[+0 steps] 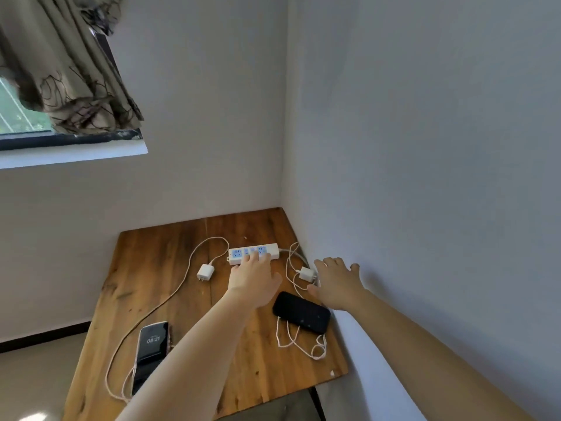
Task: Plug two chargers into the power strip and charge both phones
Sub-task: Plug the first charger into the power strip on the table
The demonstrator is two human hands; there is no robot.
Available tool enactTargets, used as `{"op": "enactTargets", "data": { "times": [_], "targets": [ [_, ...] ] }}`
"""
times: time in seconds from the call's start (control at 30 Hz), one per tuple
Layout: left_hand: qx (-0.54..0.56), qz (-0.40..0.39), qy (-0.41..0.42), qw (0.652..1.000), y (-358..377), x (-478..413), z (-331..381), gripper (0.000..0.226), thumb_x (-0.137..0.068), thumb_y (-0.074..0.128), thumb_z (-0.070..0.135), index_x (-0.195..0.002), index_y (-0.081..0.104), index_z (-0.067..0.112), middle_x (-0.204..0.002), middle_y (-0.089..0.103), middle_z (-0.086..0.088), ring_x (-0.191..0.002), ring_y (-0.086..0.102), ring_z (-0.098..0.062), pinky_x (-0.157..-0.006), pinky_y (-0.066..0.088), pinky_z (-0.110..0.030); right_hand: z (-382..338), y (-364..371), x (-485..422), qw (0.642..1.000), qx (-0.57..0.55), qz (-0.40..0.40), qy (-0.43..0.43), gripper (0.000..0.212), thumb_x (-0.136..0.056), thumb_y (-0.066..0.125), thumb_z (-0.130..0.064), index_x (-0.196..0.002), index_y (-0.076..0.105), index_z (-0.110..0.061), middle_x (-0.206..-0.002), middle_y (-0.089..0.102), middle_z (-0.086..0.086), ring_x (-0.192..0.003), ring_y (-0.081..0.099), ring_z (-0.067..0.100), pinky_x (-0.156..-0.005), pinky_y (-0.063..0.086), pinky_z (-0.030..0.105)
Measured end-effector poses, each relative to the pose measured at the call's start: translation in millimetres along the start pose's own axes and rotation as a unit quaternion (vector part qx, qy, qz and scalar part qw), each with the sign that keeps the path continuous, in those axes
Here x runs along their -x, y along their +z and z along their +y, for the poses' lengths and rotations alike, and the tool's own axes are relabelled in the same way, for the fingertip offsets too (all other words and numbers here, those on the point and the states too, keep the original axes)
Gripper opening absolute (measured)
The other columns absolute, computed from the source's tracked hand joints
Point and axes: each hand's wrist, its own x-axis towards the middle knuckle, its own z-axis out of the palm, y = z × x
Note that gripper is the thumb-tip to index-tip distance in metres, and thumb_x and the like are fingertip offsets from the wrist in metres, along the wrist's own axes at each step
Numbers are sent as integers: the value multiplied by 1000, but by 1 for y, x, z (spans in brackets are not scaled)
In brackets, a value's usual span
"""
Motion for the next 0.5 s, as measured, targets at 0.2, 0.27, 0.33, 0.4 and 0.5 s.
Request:
{"op": "enactTargets", "data": {
  "times": [0.2,0.27,0.33,0.4,0.5],
  "targets": [
    [14,-59,8,998,48,-88,-52,57,-95,43,41,-146,29,20,-156,26,-4,-141,26,-26,-101,44,-39,-15,47,-92,997,-30,-54,42,53,-91,46,-42,-137,36,-18,-142,43,6,-129,36,25,-105,25,50],
    [18,-86,7,996,65,-116,-71,55,-95,43,39,-144,32,20,-156,27,-4,-141,27,-26,-102,44,-40,-20,66,-121,995,-42,-72,61,53,-92,46,-42,-138,35,-18,-142,42,5,-129,36,25,-105,26,50],
    [16,-113,6,993,84,-141,-91,55,-95,42,38,-145,31,19,-156,26,-4,-141,26,-26,-105,41,-42,-23,86,-147,991,-53,-87,81,53,-92,46,-40,-139,35,-19,-144,40,4,-131,35,24,-106,26,51],
    [13,-136,5,991,104,-160,-108,56,-96,42,38,-147,28,19,-157,23,-5,-143,23,-28,-109,35,-44,-24,106,-169,988,-61,-100,99,52,-91,46,-38,-138,36,-19,-144,41,4,-131,34,24,-106,27,51],
    [12,-167,6,986,134,-179,-127,60,-97,40,39,-150,19,22,-161,7,-5,-147,6,-28,-115,18,-45,-22,132,-194,985,-58,-100,125,50,-91,48,-33,-137,37,-17,-141,44,4,-128,38,23,-103,33,44]
  ]
}}
